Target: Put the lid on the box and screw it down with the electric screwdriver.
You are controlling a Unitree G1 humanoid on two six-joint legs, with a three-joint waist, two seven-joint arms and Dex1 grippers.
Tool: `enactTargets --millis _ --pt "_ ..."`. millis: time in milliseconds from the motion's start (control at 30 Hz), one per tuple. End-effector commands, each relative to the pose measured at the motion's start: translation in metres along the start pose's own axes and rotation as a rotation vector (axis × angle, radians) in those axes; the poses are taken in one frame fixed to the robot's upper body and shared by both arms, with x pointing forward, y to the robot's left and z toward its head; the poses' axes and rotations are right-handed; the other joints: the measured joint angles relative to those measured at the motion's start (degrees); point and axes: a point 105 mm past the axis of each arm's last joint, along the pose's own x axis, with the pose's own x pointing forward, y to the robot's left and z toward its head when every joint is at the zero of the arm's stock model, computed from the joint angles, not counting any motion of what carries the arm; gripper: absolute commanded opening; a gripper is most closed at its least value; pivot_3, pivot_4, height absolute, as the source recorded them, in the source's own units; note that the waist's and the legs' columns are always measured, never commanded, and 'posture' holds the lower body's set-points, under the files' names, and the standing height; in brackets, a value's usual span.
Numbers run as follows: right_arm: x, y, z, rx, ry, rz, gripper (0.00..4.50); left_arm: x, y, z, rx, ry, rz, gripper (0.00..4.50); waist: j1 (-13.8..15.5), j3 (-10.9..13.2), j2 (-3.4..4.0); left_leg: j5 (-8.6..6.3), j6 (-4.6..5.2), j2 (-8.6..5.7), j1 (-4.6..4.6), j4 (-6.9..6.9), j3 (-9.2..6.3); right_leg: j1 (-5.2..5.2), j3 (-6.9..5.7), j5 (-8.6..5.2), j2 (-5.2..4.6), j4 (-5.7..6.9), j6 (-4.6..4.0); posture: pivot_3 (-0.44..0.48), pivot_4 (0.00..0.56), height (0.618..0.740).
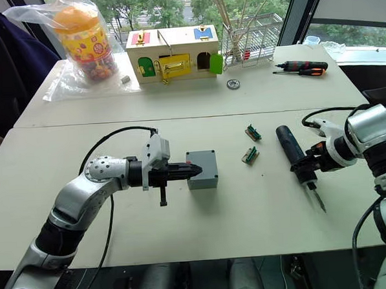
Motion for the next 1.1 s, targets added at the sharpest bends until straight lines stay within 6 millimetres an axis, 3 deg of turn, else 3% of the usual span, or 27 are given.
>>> enactTargets --millis 33,100,267,333,400,467,700,833,1100 --pt "-0.064 0.026 0.047 -0.019 -0.341 0.042 1.79 -0.014 0.011 0.009 0.013 -0.032 0.000 0.00 0.13 0.13 0.23 0.00 0.00 -0.01 -0.02 -0.02 0.04 -0.04 0.02 0.00 -0.02 0.02 0.00 0.000 0.150 0.711" --pt "-0.082 0.034 0.058 -0.029 -0.489 0.051 1.79 -0.019 0.016 0.009 0.005 -0.028 -0.003 0.00 0.40 0.13 0.22 0.01 -0.01 0.00 -0.05 -0.11 0.03 -0.11 -0.01 0.00 0.02 0.02 0.00 0.000 0.150 0.711" --pt "-0.125 0.098 0.080 -0.215 -1.154 0.188 1.79 -0.023 0.030 0.015 -0.009 -0.038 -0.004 0.00 -0.08 0.13 0.20 0.04 -0.07 0.01 -0.18 -0.03 0.00 -0.10 -0.09 0.02 0.09 0.08 0.02 0.000 0.150 0.711" --pt "-0.126 0.129 0.073 -0.256 -1.303 0.317 1.79 -0.022 0.033 0.016 -0.014 -0.029 -0.016 0.00 -0.02 0.12 0.22 0.10 -0.17 0.00 -0.17 -0.05 -0.03 -0.14 -0.07 0.02 0.15 0.18 0.02 0.000 0.150 0.711" --pt "-0.124 0.150 0.069 -0.184 -1.409 0.518 1.79 -0.019 0.036 0.015 -0.023 -0.018 -0.025 0.00 0.10 0.12 0.25 0.15 -0.26 -0.02 -0.18 -0.17 0.00 -0.18 -0.08 0.01 0.25 0.19 0.00 0.000 0.150 0.711" --pt "-0.107 0.165 0.063 -0.157 -1.421 0.637 1.79 -0.014 0.042 0.015 -0.025 -0.021 -0.005 0.00 0.23 0.13 0.25 0.16 -0.28 -0.04 -0.19 -0.17 0.02 -0.14 -0.13 0.01 0.29 0.18 0.00 0.000 0.150 0.711" --pt "-0.035 0.184 0.038 -0.378 -1.240 0.498 1.79 -0.002 0.034 0.013 0.015 0.011 -0.031 0.00 -0.23 0.11 0.22 0.16 -0.26 -0.19 -0.18 -0.15 0.00 -0.07 -0.10 0.01 0.27 0.10 0.01 0.000 0.150 0.711" --pt "-0.019 0.186 0.028 -0.426 -1.225 0.476 1.79 0.001 0.032 0.003 0.047 0.060 -0.018 0.00 -1.26 0.12 0.23 0.17 -0.28 -0.15 -0.17 -0.18 0.01 -0.12 -0.08 0.00 0.30 0.15 0.00 0.000 0.150 0.711" --pt "0.003 0.188 0.029 -0.436 -1.223 0.472 1.79 0.005 0.026 -0.016 0.058 0.138 -0.027 0.00 -1.14 0.12 0.22 0.17 -0.27 -0.12 -0.16 -0.19 0.00 -0.10 -0.07 0.00 0.29 0.11 0.00 0.000 0.150 0.711"
